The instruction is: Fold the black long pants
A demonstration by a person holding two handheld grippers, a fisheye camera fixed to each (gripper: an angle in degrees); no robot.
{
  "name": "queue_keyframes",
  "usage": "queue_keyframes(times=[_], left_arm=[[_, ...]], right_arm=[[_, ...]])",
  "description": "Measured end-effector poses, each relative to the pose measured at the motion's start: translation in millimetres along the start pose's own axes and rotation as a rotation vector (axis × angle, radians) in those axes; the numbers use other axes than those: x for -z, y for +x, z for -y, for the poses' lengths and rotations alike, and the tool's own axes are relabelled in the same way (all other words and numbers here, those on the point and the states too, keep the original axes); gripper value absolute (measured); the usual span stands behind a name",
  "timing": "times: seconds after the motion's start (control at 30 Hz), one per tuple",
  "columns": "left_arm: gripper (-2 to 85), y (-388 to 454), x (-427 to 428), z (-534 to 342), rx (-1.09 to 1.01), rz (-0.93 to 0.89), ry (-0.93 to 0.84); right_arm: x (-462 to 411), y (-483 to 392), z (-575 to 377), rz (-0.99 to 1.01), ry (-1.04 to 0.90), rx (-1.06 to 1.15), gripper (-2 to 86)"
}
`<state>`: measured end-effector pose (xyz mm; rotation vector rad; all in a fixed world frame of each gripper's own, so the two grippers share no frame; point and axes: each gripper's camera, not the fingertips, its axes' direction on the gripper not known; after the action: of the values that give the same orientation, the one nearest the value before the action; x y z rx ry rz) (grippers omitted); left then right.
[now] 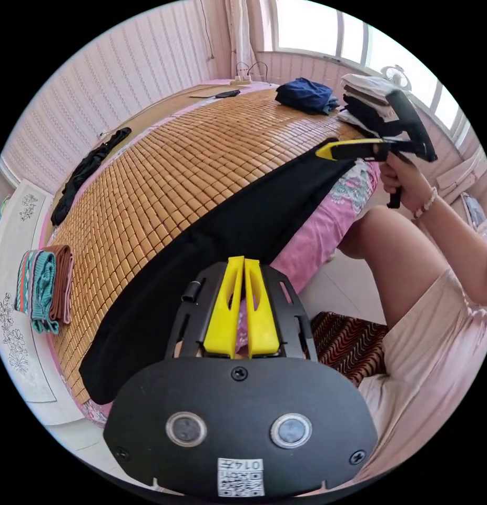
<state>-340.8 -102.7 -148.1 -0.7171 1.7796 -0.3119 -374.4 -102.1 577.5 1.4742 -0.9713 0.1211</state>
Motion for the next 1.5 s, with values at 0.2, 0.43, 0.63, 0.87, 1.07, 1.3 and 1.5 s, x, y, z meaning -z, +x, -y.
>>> queue_keyframes(times=[0.2,0.43,0.63,0.87,1.07,1.3,1.5], left_arm=[[1.4,44,7,100,-0.071,-0.096,0.167],[5.4,127,-23,252,-0.344,-0.196,0.160],[5.7,187,-50,351,-0.469,-0.117,0.081],[12.1,235,-104,408,-0.564,-0.167,-0.083],[5.6,253,-126,413,-0.683,-0.196,-0.201],[1.8,248,-119,414,-0.681,-0.210,-0.131],[1.6,260,-85,422,-0.699,-0.289,-0.007]], right_arm=[[122,164,-111,-0.184,0.120,-0.443,9.5],[130,243,-162,0.026,0.117,-0.561,10.5],[148,270,-180,-0.031,0.185,-0.537,10.4],[157,283,-194,-0.066,0.123,-0.478,5.4],[165,296,-210,0.009,0.101,-0.432,2.5],[184,301,-238,0.010,0.207,-0.454,1.6],[238,297,-263,-0.032,0.322,-0.473,1.6]])
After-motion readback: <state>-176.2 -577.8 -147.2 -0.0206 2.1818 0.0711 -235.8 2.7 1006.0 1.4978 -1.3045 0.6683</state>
